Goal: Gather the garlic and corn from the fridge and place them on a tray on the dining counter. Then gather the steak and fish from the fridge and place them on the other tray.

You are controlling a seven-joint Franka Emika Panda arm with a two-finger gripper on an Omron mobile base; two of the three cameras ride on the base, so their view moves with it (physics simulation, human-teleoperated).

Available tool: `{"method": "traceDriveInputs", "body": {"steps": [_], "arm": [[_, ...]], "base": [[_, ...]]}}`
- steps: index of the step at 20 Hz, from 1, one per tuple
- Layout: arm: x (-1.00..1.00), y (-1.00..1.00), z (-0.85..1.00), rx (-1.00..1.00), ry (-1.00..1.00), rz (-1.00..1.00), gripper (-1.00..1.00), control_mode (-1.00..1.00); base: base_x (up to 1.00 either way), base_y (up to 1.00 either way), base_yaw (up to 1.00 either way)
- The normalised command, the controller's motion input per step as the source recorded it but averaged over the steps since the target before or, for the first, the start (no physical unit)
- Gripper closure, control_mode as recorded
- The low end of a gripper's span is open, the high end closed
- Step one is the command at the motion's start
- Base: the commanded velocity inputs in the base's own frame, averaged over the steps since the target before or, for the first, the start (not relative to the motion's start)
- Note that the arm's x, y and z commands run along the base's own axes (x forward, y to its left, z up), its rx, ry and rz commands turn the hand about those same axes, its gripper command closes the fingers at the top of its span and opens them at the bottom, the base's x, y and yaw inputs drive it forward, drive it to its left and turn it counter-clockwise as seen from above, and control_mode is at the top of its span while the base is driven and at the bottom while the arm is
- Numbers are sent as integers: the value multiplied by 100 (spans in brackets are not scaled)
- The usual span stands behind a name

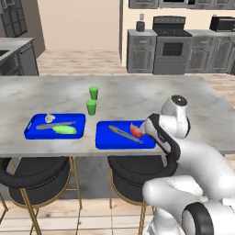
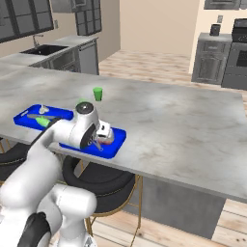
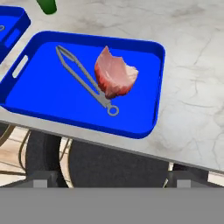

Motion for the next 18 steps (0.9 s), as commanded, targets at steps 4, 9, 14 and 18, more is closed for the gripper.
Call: {"method": "traceDriveInputs", "body": {"steps": [4,9,14,18], "arm": [[-58,1,26,0,-11,0,-100,-100],[-13,3,12,0,-3,1,-100,-100],[0,0,0,0,0,0,-100,-100],[0,0,0,0,0,0,-100,100]], "base": [[0,0,0],[0,0,0],[0,0,0],[0,0,0]]}}
